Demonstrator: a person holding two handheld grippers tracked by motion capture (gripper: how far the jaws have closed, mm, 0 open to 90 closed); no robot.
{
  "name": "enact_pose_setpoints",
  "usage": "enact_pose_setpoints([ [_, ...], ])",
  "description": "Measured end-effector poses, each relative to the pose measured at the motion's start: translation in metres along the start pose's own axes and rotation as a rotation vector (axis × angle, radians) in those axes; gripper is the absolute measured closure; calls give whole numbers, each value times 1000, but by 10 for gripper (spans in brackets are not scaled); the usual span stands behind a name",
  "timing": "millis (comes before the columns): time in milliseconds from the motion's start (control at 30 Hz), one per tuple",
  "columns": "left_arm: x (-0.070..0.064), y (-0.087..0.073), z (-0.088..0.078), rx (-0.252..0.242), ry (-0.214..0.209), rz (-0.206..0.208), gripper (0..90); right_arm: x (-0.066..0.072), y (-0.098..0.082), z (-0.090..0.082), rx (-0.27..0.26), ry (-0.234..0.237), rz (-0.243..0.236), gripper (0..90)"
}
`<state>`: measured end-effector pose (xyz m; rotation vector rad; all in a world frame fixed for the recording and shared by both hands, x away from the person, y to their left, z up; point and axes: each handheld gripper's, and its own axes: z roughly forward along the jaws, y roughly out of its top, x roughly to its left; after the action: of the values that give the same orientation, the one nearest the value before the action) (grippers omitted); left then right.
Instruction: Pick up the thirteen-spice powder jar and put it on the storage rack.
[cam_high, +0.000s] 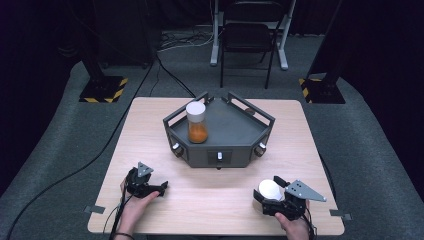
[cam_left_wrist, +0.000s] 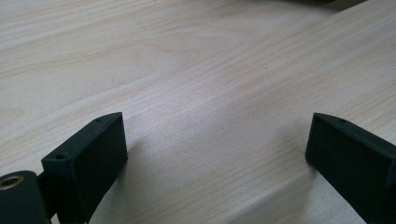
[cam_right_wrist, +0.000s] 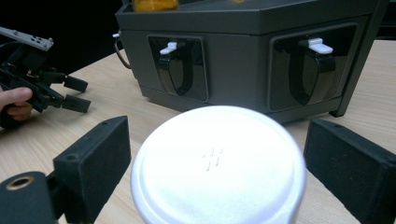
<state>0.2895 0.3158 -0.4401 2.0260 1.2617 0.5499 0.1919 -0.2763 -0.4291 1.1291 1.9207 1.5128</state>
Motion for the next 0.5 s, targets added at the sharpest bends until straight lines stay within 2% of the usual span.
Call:
enact_pose_setpoints([
  [300,0,0,0,0,0,0,52,6,-11,6,-1,-22,-37,131],
  [500,0,0,0,0,0,0,52,5,-15,11,12,-20,-44,155],
])
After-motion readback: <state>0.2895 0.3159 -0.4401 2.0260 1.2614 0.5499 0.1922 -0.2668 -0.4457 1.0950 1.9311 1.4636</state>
